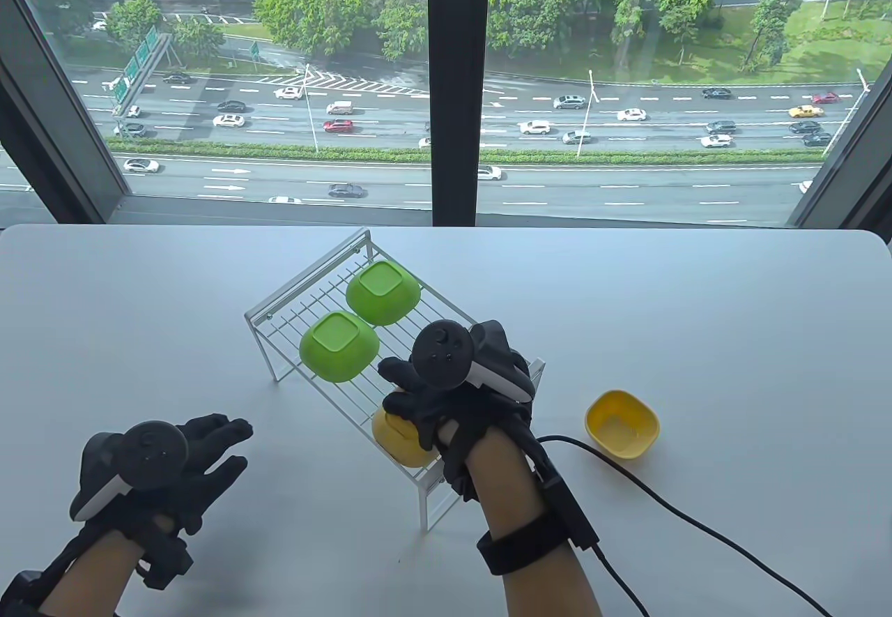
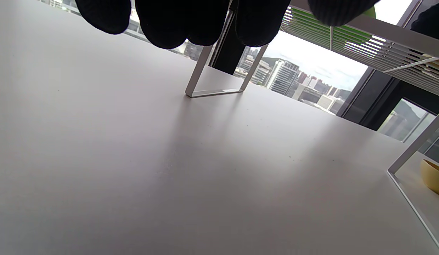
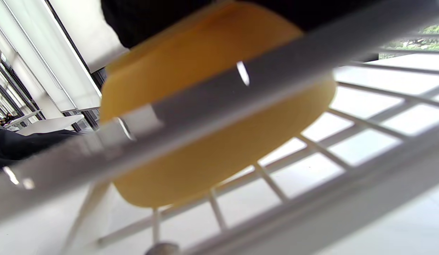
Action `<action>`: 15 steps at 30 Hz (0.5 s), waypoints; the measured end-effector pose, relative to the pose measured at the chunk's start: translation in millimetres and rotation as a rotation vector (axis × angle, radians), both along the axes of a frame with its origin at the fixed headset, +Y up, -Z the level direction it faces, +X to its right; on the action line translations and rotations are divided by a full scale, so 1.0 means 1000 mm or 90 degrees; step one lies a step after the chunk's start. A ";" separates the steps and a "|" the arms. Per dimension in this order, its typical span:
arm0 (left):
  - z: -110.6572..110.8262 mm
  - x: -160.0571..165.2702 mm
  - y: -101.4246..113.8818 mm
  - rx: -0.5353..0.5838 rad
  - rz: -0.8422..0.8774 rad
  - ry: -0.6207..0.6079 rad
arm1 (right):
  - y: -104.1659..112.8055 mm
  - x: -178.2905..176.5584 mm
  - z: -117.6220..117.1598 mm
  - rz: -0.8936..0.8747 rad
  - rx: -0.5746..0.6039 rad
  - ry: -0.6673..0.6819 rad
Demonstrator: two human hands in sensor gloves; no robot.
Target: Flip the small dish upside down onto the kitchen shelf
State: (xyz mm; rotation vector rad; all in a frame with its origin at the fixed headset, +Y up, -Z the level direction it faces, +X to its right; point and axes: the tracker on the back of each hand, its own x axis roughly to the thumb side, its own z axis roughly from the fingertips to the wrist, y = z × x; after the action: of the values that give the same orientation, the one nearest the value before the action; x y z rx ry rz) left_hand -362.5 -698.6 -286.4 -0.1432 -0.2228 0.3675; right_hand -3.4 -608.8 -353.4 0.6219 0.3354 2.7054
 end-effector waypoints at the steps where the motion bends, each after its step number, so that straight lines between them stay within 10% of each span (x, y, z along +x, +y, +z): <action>1: 0.000 0.000 0.000 -0.001 0.000 0.000 | -0.002 0.001 -0.001 -0.001 -0.012 0.008; 15: -0.001 -0.001 0.000 0.015 0.015 -0.005 | 0.032 0.035 0.007 -0.124 0.055 -0.008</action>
State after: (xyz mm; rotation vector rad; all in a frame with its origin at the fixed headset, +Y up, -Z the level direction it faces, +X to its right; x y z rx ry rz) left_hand -363.6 -698.2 -287.0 -0.1189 -0.2363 0.3872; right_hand 31.3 -576.7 -346.6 0.6257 0.1470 2.5455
